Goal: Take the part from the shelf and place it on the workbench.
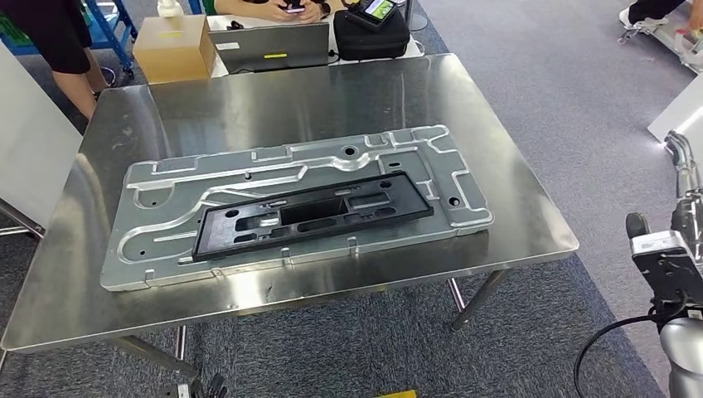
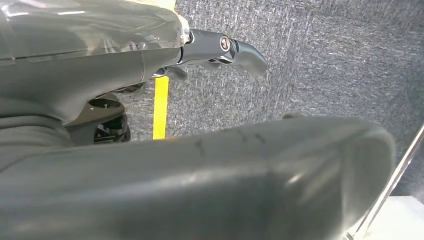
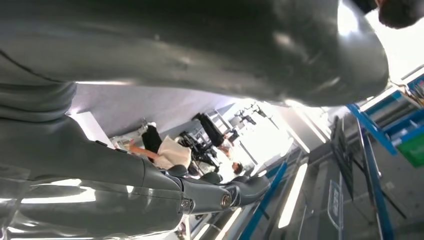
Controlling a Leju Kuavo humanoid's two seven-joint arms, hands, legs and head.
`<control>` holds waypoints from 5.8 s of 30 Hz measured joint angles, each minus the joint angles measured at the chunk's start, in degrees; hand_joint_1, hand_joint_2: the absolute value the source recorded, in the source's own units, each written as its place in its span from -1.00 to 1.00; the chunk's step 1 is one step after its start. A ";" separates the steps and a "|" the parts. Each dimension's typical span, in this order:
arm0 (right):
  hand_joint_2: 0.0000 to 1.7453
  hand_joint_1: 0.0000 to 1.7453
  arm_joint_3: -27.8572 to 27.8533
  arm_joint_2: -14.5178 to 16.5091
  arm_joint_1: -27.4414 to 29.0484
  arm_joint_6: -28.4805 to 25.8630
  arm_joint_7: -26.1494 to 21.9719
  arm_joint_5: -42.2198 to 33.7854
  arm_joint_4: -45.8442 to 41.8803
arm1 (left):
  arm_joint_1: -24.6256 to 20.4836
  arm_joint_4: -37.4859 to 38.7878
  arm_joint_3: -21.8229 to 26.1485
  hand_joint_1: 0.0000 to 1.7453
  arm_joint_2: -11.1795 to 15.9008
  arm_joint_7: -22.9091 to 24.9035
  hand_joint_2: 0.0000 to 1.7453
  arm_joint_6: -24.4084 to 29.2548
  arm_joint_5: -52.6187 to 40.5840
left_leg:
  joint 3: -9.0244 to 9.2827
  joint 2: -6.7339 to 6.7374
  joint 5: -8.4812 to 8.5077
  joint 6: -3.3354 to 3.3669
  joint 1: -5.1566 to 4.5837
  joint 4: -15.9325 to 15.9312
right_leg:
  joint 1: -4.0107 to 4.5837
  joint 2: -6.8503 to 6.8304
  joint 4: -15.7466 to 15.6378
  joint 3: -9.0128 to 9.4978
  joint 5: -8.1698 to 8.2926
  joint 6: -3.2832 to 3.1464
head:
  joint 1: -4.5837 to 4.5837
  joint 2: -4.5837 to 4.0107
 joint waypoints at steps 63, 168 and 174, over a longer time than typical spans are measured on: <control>-1.00 -1.00 -23.07 10.52 11.25 15.18 -4.78 -1.35 -11.73 | 0.44 0.95 -3.20 -1.00 -1.69 -0.95 -1.00 0.30 -3.98 | 0.29 0.74 0.58 -0.79 0.88 -0.87 | -0.43 -0.44 -1.97 3.72 -2.23 1.45 | -0.27 0.01; -1.00 -1.00 -9.43 7.25 9.83 2.22 -4.09 8.51 -3.58 | -0.30 1.32 -7.49 -1.00 -1.11 4.50 -1.00 4.83 -2.79 | 4.50 3.76 -5.78 -1.45 1.51 0.26 | -0.47 -5.65 -0.69 -1.57 1.32 0.17 | -0.34 0.00; -1.00 -1.00 -9.08 6.76 8.22 2.81 -4.09 7.69 -2.49 | -0.20 1.32 -7.49 -1.00 -1.14 4.10 -1.00 5.21 -2.64 | 4.89 1.08 -4.54 0.45 1.55 -1.71 | -0.86 -3.81 2.63 -2.55 -1.47 2.21 | -0.29 0.00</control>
